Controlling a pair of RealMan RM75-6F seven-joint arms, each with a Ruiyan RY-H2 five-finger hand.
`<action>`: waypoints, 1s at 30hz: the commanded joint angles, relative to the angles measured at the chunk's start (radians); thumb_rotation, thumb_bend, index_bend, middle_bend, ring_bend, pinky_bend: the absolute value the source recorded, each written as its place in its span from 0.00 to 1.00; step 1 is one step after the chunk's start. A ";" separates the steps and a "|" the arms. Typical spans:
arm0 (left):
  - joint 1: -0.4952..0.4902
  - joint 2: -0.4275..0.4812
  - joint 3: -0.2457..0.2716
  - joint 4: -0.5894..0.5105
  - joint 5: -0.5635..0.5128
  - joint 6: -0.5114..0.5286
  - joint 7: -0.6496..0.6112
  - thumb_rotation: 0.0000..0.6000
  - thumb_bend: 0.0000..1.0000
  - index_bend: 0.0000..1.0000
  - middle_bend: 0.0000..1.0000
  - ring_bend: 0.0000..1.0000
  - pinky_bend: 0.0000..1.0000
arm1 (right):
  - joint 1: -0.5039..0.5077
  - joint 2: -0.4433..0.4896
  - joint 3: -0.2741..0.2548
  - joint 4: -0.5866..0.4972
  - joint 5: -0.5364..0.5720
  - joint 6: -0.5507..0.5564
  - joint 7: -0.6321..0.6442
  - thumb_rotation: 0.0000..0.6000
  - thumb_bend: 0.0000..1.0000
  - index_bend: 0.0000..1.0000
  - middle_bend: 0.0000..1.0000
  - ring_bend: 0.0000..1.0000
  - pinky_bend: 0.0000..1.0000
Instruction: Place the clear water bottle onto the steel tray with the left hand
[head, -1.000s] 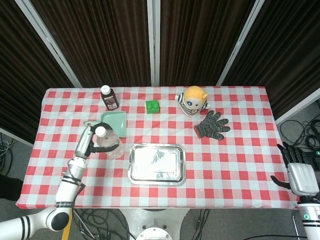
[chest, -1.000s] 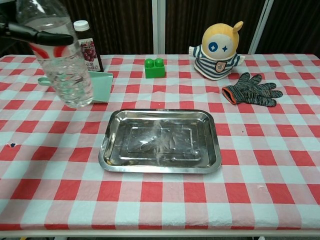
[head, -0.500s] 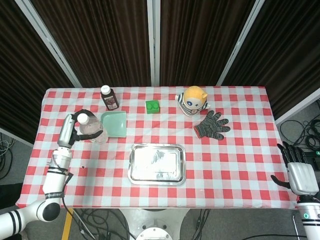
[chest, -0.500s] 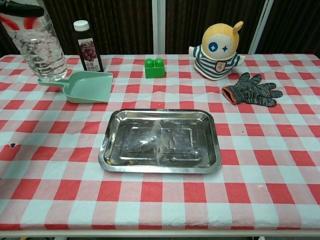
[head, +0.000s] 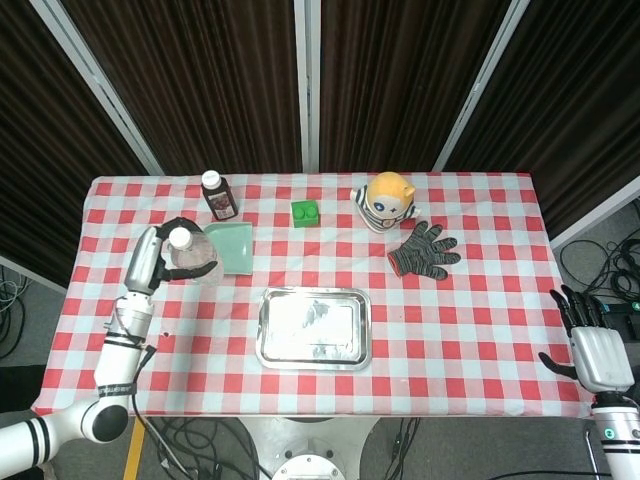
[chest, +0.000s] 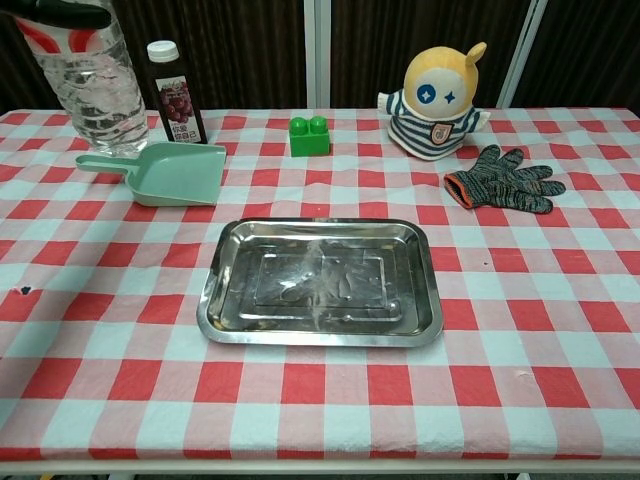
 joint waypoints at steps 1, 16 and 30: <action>-0.017 -0.063 0.034 -0.029 0.043 0.001 0.012 1.00 0.21 0.58 0.64 0.53 0.57 | -0.002 0.001 0.004 -0.001 0.003 0.006 0.001 1.00 0.10 0.00 0.00 0.00 0.00; -0.048 -0.297 0.119 0.023 0.072 0.038 0.083 1.00 0.21 0.58 0.64 0.53 0.57 | -0.002 0.012 0.007 -0.006 0.007 0.005 0.020 1.00 0.10 0.00 0.00 0.00 0.00; -0.038 -0.473 0.177 0.247 0.167 0.070 0.002 1.00 0.21 0.58 0.64 0.53 0.57 | 0.003 0.008 0.011 0.008 0.025 -0.017 0.024 1.00 0.10 0.00 0.00 0.00 0.00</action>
